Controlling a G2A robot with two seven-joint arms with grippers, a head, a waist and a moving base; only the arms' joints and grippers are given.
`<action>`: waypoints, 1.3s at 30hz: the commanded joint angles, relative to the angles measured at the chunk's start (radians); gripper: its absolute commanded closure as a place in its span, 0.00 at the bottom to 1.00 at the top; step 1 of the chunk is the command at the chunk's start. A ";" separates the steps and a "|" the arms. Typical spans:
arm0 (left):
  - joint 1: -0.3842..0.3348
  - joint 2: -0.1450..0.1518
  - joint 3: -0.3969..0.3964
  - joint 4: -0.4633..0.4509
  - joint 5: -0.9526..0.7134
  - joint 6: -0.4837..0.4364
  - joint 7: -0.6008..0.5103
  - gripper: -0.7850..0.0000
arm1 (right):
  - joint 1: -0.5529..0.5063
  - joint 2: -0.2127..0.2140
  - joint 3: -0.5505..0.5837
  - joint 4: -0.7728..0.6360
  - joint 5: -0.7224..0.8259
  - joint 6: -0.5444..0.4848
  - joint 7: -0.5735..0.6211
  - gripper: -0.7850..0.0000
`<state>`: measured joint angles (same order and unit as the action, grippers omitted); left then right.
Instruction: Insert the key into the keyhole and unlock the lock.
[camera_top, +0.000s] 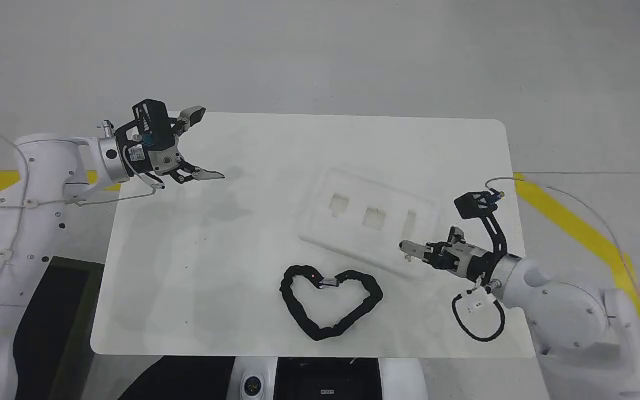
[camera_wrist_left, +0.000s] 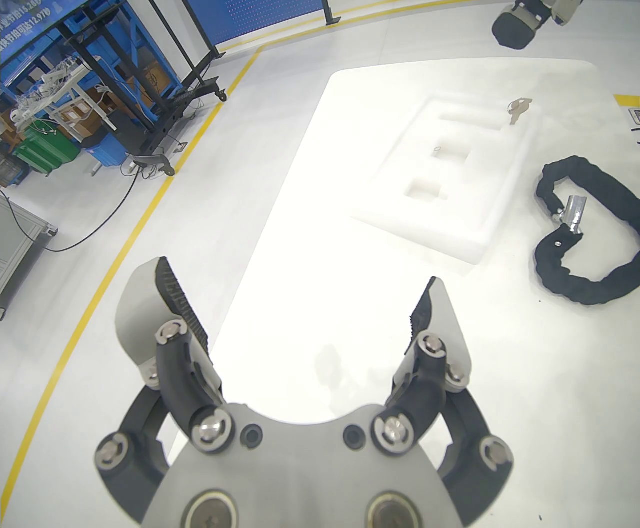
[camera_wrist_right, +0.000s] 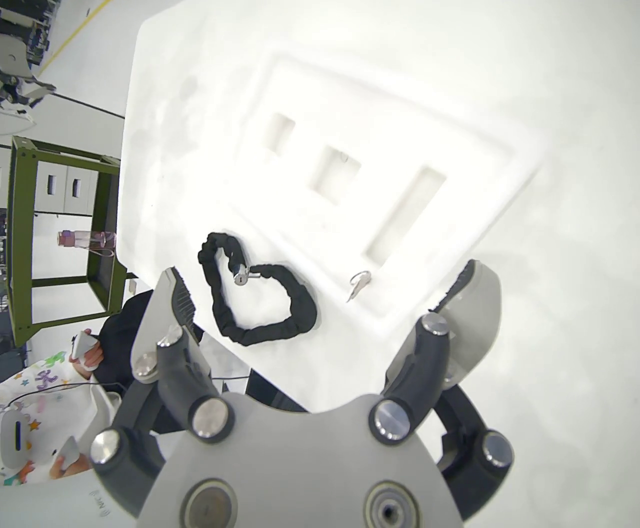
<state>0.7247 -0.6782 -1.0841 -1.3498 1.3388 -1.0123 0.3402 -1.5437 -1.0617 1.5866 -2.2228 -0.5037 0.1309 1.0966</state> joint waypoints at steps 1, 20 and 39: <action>0.000 0.000 0.000 0.000 0.000 0.000 0.000 0.00 | 0.012 0.000 -0.029 0.005 -0.004 0.038 0.020 0.00; 0.000 0.000 0.000 0.000 0.000 0.000 0.000 0.00 | 0.137 0.001 -0.220 0.079 -0.130 0.210 0.102 0.00; 0.000 0.000 0.000 0.000 0.000 0.000 0.000 0.00 | 0.187 0.004 -0.275 0.146 -0.169 0.250 0.130 0.53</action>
<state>0.7247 -0.6783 -1.0841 -1.3498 1.3388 -1.0123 0.3402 -1.3574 -1.0579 1.3115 -2.0784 -0.6689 0.3785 1.2241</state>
